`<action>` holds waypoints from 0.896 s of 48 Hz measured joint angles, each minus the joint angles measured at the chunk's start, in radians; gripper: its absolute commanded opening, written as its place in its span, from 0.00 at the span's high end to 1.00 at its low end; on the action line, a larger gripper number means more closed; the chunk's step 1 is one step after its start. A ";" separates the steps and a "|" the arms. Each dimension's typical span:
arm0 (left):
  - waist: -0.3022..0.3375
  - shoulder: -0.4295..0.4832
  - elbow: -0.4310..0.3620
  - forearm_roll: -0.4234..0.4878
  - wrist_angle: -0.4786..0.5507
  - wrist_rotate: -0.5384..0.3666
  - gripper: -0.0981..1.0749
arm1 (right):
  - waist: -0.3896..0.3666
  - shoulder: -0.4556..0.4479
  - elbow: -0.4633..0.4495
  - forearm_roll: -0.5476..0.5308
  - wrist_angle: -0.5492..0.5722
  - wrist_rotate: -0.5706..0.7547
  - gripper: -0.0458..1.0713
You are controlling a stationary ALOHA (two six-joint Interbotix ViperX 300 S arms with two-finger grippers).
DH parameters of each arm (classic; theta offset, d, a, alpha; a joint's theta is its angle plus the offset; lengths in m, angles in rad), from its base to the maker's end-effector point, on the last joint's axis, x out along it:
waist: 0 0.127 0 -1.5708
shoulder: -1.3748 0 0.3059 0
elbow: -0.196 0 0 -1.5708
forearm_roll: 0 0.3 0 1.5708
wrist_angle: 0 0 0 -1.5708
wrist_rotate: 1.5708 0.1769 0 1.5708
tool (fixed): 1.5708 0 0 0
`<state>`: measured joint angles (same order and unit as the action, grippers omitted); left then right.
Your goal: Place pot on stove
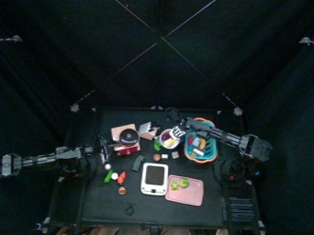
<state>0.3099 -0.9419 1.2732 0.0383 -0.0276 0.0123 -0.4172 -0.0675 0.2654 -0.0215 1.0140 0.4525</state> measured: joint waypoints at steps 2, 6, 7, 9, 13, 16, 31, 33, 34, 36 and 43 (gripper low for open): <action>0.000 -0.002 0.000 0.000 0.000 0.000 0.19 | 0.017 -0.006 0.014 0.014 -0.018 0.008 0.66; 0.000 -0.002 0.000 -0.002 0.000 0.000 0.19 | 0.067 -0.020 0.048 0.048 -0.069 0.009 0.66; 0.000 0.000 0.000 0.000 0.000 0.000 0.19 | 0.078 -0.021 0.055 0.054 -0.080 0.008 0.66; 0.000 -0.002 0.000 0.000 0.000 0.000 0.19 | 0.101 -0.025 0.069 0.069 -0.104 0.008 0.66; 0.000 -0.002 0.003 -0.002 0.000 0.000 0.19 | 0.144 -0.026 0.094 0.097 -0.160 0.009 0.66; 0.000 0.000 0.005 -0.002 0.000 0.000 0.19 | 0.179 -0.026 0.110 0.118 -0.209 0.005 0.66; -0.002 -0.002 0.006 -0.002 0.000 0.002 0.19 | 0.290 -0.026 0.215 0.161 -0.465 0.008 0.66; -0.003 -0.002 0.006 0.000 0.000 0.002 0.19 | 0.293 -0.026 0.225 0.163 -0.489 0.008 0.66; -0.005 -0.002 0.006 0.000 0.000 0.002 0.19 | 0.293 -0.025 0.230 0.166 -0.503 0.008 0.66; -0.008 0.000 0.006 0.000 0.000 0.002 0.19 | 0.296 -0.021 0.238 0.169 -0.525 0.014 0.66; -0.026 0.000 0.006 0.000 -0.005 0.002 0.19 | 0.308 0.009 0.242 0.175 -0.581 0.009 0.66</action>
<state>0.2838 -0.9419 1.2793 0.0383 -0.0322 0.0138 -0.1089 -0.0583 0.5077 0.1534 0.4326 0.4617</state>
